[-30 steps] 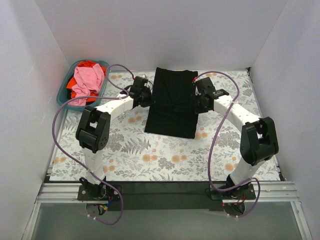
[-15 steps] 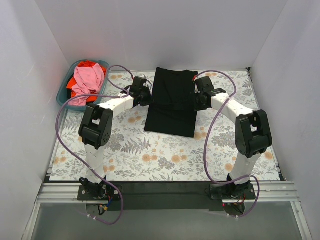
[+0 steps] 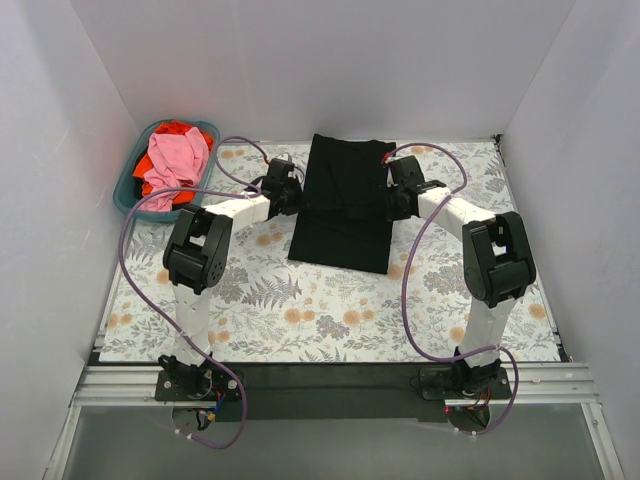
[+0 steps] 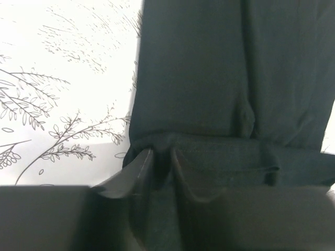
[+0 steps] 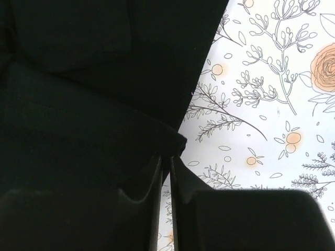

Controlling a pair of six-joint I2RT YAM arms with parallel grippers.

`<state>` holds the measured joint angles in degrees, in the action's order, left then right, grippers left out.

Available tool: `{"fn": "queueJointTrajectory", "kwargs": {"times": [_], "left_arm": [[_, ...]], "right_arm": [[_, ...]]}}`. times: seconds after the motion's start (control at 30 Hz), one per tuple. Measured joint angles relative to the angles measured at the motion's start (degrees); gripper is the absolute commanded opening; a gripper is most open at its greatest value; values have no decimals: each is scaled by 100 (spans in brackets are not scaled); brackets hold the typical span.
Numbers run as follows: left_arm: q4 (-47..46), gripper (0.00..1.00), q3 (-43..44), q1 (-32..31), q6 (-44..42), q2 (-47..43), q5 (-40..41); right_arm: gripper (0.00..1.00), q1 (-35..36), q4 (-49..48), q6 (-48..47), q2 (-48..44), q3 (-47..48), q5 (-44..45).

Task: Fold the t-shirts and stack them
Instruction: Fold the tshirt

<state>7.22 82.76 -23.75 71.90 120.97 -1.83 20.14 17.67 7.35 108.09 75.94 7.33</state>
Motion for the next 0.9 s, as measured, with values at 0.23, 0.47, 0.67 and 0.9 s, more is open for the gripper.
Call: {"fn": "queueJointTrajectory", "kwargs": {"times": [0.23, 0.47, 0.67, 0.9], "left_arm": [[-343, 56, -273, 2, -83, -46, 262], [-426, 72, -817, -63, -146, -651, 437], [-542, 14, -1462, -463, -39, -1657, 616], [-686, 3, -1759, -1038, 149, -1419, 354]], "right_arm": [[48, -4, -129, -120, 13, 0, 15], [53, 127, -291, -131, -516, -201, -55], [9, 481, -776, -9, -802, -496, -518], [8, 632, -1185, 197, -142, -557, -911]]}}
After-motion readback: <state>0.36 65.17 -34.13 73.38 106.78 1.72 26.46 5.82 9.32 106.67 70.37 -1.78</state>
